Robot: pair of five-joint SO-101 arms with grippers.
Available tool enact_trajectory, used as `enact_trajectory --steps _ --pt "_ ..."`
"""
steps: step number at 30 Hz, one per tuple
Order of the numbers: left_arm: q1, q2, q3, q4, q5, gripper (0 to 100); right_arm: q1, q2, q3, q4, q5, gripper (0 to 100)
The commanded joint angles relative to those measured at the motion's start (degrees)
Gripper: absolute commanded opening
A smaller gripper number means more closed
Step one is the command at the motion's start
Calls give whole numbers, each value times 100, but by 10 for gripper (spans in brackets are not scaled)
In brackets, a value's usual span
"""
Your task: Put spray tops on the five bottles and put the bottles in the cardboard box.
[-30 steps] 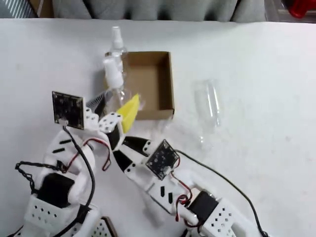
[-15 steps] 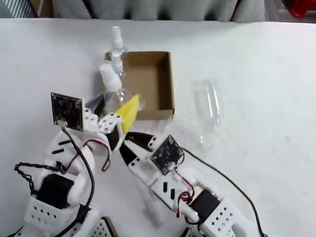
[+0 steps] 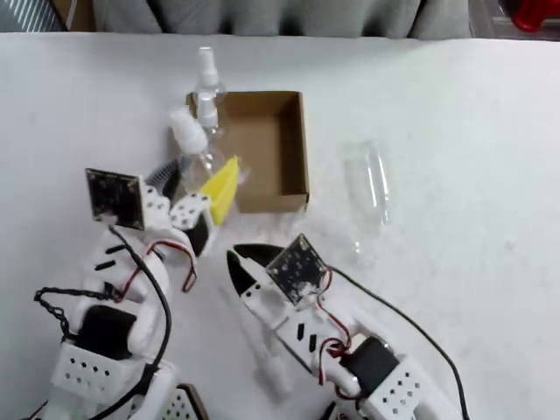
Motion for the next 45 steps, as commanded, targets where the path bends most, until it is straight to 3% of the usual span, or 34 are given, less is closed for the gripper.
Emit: enact_trajectory --steps 1,11,20,37,45 --pt "-338 690 -202 -651 -35 21 22 -664 -149 444 0 15" --pt "-593 3037 -607 -2549 -35 21 22 -1516 -114 1138 0 15" --pt "-611 4110 -571 -3877 -35 21 22 -1516 -114 1138 9 15" --pt "-822 5402 -607 -5099 -79 21 13 -1516 -114 1138 -26 15" --pt "-796 5815 -615 -5204 -79 22 13 -1516 -114 1138 -35 15"
